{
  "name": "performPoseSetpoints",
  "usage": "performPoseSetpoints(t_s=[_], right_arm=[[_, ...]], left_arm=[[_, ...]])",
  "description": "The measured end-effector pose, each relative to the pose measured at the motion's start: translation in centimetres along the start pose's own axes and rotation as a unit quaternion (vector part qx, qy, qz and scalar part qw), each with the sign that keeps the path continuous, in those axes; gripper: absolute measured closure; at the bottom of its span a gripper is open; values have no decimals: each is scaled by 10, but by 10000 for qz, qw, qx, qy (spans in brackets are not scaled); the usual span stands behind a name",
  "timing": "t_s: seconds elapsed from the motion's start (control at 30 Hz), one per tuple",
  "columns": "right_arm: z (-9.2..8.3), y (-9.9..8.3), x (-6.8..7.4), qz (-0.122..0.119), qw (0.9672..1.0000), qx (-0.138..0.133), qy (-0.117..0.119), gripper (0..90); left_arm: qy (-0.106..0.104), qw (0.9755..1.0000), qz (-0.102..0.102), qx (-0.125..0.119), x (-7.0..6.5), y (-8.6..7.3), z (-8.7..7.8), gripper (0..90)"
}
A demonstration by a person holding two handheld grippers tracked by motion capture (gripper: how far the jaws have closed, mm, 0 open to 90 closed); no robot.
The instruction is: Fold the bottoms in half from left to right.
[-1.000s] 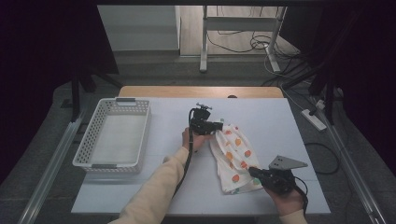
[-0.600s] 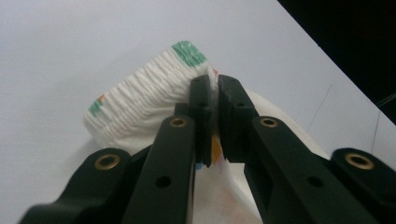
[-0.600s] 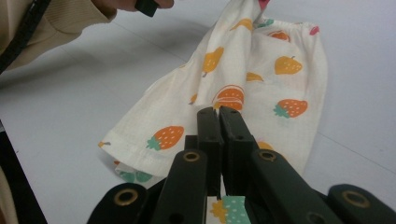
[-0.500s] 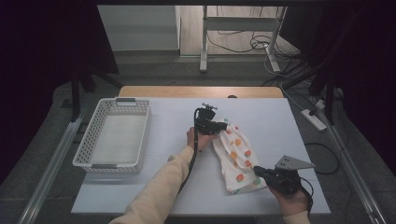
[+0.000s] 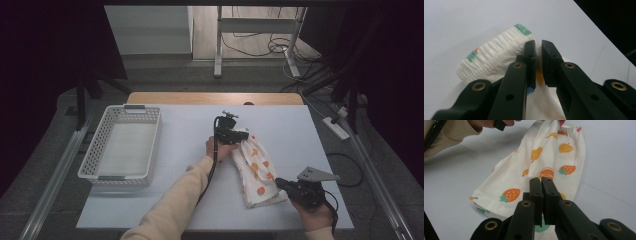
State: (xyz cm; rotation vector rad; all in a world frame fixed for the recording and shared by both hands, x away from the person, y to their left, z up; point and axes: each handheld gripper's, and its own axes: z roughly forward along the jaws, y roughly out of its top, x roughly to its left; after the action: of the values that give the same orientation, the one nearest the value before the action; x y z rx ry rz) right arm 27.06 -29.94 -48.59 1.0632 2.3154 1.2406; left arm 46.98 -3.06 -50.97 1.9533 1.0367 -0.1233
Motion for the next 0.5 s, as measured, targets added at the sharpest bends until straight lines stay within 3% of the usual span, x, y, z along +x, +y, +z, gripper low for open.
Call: performPoseSetpoints(t_s=[0.07,0.13,0.2,0.23,0.33,0.5], right_arm=[[0,-1,-1,13,10000,12,-24,868],[1,-2,-1,20,10000,29,-77,862],[1,-3,-1,8,9998,37,-187,786],[2,-3,-1,9,9997,35,-257,699],[3,-2,-1,25,9993,34,-374,566],[4,-2,-1,60,9992,22,-384,530]], left_arm=[[26,10000,-11,-19,0,0,1,772],[-61,9999,-20,-106,0,1,0,637],[-29,9999,26,-129,-1,1,-2,529],[-38,9999,39,-143,-1,1,-4,494],[-8,9997,199,-147,-2,0,-9,455],[-60,9986,506,-133,-3,-6,-17,444]])
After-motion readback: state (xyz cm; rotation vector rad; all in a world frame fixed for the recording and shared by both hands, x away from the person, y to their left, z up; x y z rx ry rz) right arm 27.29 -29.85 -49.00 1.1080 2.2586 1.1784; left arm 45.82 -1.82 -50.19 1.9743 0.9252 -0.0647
